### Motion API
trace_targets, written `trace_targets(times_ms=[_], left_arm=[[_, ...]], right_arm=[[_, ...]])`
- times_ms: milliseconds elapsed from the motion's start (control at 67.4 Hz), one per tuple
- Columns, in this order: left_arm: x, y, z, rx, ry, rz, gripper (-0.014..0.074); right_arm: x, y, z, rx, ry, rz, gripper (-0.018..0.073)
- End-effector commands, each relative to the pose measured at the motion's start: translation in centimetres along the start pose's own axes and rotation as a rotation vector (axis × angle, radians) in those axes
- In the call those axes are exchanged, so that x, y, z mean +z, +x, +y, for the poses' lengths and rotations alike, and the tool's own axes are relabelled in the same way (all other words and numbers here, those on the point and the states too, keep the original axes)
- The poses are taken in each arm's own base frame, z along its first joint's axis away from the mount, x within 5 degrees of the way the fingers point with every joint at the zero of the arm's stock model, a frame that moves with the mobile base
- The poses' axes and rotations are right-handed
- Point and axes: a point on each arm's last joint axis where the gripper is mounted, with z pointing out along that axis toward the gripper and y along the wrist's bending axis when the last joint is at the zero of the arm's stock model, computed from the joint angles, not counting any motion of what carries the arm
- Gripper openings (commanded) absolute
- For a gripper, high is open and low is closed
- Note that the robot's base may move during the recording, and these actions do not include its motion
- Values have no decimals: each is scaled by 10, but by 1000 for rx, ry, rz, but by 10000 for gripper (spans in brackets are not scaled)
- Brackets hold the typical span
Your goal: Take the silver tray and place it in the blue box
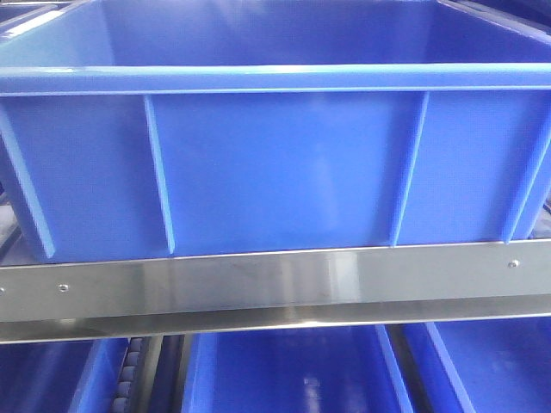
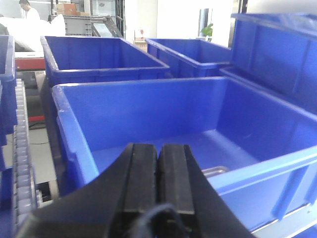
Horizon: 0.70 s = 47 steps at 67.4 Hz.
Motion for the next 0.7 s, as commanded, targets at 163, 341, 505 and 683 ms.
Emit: trace_targets(times_ms=[163, 341, 505, 683], left_arm=[[-11, 1, 5, 46, -95, -98, -92], [-21, 23, 13, 0, -235, -139, -92], [-34, 60, 22, 41, -393, -129, -92], [-40, 91, 25, -30, -453, -75, -92]], right_arm=[[-2, -14, 0, -11, -1, -114, 49], [-2, -14, 0, -11, -1, -114, 49], [-2, -14, 0, -11, -1, -114, 49], [-2, -14, 0, -11, -1, -114, 49]])
